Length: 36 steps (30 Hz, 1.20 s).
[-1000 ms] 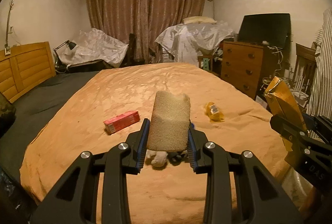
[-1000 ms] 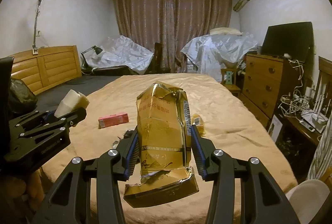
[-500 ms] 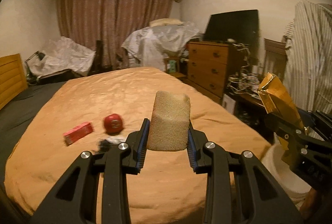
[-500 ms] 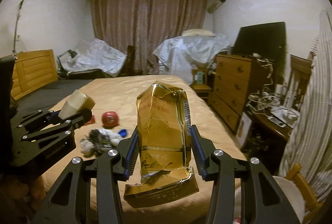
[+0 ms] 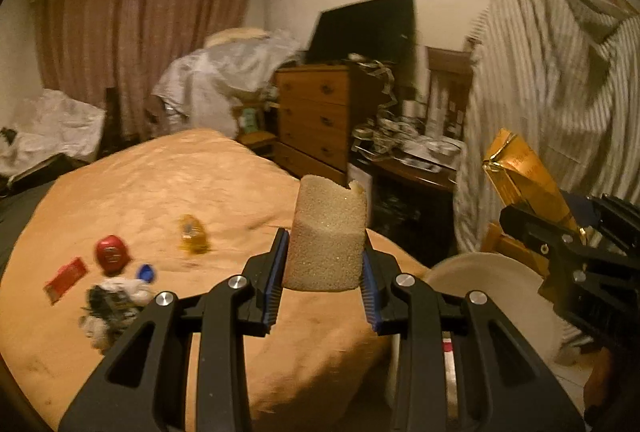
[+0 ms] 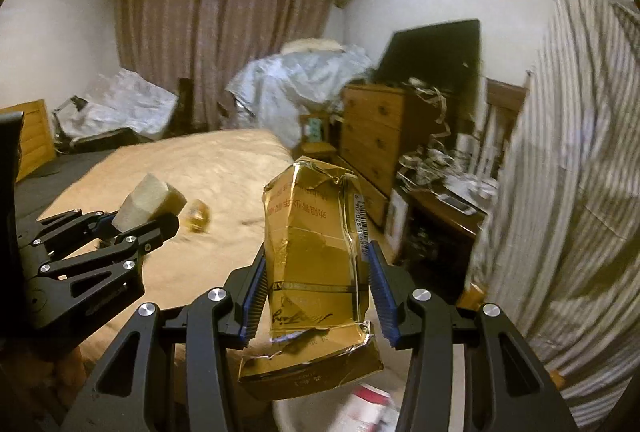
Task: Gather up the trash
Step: 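Lift sponge and gold packet and carry both toward the white bucket, then open left tool over the bucket while right tool releases the gold packet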
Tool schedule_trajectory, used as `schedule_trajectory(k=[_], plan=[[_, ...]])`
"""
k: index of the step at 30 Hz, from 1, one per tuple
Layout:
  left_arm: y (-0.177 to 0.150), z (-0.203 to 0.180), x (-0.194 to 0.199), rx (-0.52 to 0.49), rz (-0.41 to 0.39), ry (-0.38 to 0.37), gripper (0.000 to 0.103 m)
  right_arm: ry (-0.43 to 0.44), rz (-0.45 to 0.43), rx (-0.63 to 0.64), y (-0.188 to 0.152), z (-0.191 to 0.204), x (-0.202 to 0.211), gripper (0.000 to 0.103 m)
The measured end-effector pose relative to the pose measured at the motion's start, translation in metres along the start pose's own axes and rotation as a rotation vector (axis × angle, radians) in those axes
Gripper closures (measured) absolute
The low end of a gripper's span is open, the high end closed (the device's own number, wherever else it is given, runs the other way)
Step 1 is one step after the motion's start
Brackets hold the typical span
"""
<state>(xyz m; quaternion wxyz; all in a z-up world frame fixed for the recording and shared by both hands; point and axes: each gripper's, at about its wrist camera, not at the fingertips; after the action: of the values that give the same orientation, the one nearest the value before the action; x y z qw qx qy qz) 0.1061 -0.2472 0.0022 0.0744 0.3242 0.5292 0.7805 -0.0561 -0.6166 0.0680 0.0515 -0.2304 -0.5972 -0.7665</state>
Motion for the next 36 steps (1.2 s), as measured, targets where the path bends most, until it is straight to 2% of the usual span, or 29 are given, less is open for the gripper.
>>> schedule_trajectory(k=[8,13,17,20,26,34,36], plan=[[0.004,-0.061,-0.044,-0.064,0.100,-0.177,0.071,-0.077,0.135,-0.062,-0.001,-0.094,-0.027,0.055],[-0.004,-0.087,-0.074,-0.089,0.200,-0.289,0.071,-0.068,0.302,-0.117,-0.014,-0.139,-0.064,0.055],[-0.014,-0.103,-0.095,-0.099,0.283,-0.361,0.071,-0.069,0.403,-0.127,-0.028,-0.149,-0.090,0.054],[-0.021,-0.111,-0.103,-0.106,0.318,-0.385,0.071,-0.073,0.436,-0.143,-0.038,-0.149,-0.098,0.054],[-0.025,-0.116,-0.104,-0.114,0.336,-0.396,0.071,-0.076,0.448,-0.159,-0.051,-0.139,-0.096,0.054],[-0.021,-0.115,-0.104,-0.111,0.329,-0.392,0.071,-0.076,0.440,-0.148,-0.049,-0.131,-0.095,0.054],[-0.020,-0.117,-0.105,-0.112,0.333,-0.400,0.063,-0.077,0.440,-0.150,-0.049,-0.132,-0.094,0.053]])
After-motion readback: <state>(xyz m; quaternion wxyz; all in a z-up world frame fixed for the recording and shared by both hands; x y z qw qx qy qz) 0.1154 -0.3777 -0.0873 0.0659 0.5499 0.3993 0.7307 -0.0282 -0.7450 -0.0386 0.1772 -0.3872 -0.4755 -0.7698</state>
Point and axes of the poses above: each gripper's, at about its wrist camera, not at the fingertips, and x roughly against the way its jaws point, z to its left, y to its top, and after that the axes turned 13 degrees about -x, right-handed
